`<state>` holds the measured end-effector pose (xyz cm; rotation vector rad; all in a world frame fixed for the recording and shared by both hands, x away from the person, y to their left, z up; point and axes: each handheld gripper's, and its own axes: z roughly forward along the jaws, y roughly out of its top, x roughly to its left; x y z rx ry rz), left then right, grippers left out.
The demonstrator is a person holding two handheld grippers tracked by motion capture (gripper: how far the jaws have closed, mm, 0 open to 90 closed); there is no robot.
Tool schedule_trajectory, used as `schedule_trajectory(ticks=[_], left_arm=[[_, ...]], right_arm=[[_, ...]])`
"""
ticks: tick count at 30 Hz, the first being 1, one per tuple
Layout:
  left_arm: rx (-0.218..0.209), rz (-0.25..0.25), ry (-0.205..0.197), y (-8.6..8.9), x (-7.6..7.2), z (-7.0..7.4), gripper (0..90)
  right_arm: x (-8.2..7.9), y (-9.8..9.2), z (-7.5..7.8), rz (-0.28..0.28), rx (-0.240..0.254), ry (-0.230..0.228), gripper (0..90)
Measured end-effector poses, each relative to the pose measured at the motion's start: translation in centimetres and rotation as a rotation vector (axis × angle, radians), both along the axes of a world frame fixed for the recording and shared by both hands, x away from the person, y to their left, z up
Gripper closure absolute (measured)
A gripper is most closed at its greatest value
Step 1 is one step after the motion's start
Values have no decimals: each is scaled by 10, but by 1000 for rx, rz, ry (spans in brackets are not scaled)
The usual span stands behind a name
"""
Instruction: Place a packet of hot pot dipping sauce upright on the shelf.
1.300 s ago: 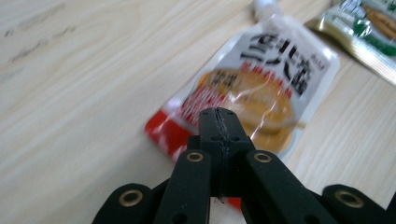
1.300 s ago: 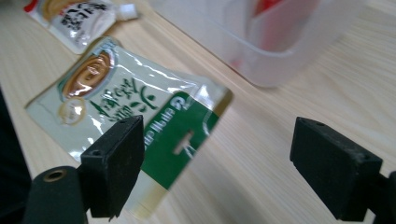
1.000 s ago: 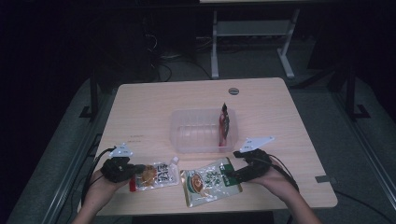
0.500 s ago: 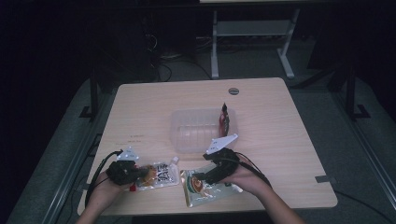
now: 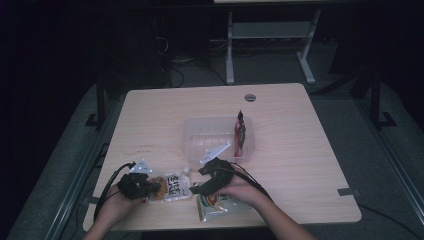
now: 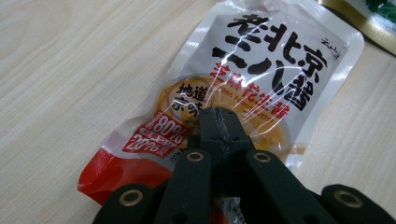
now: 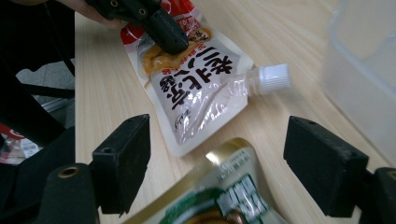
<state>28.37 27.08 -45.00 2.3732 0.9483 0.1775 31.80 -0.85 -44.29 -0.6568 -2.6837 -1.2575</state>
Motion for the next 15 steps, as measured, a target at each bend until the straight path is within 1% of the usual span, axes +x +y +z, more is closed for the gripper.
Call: schedule_trajectory(ticks=[2, 3, 6, 8, 9, 10, 11, 13, 15], left_arm=[[5, 0, 3, 1, 0, 0, 900], [5, 0, 3, 1, 0, 0, 900], [-2, 0, 8, 1, 0, 0, 900], [-2, -1, 6, 1, 0, 0, 900], [1, -4, 3, 1, 0, 0, 900], [2, -4, 3, 2, 0, 0, 900], [2, -6, 2, 2, 0, 0, 899], [0, -7, 5, 2, 1, 0, 899], [1, -7, 7, 2, 1, 0, 900]], right_arm=[[2, 7, -4, 9, -3, 13, 233], [3, 10, -6, 13, -12, 11, 235], [5, 17, -12, 9, -33, 27, 244], [6, 22, -15, 6, -31, 47, 250], [7, 23, -17, 15, -31, 45, 259], [7, 24, -18, 21, -39, 41, 264], [7, 25, -18, 16, -40, 56, 273], [8, 27, -19, 21, -42, 44, 299], [8, 29, -19, 33, -38, 60, 317]])
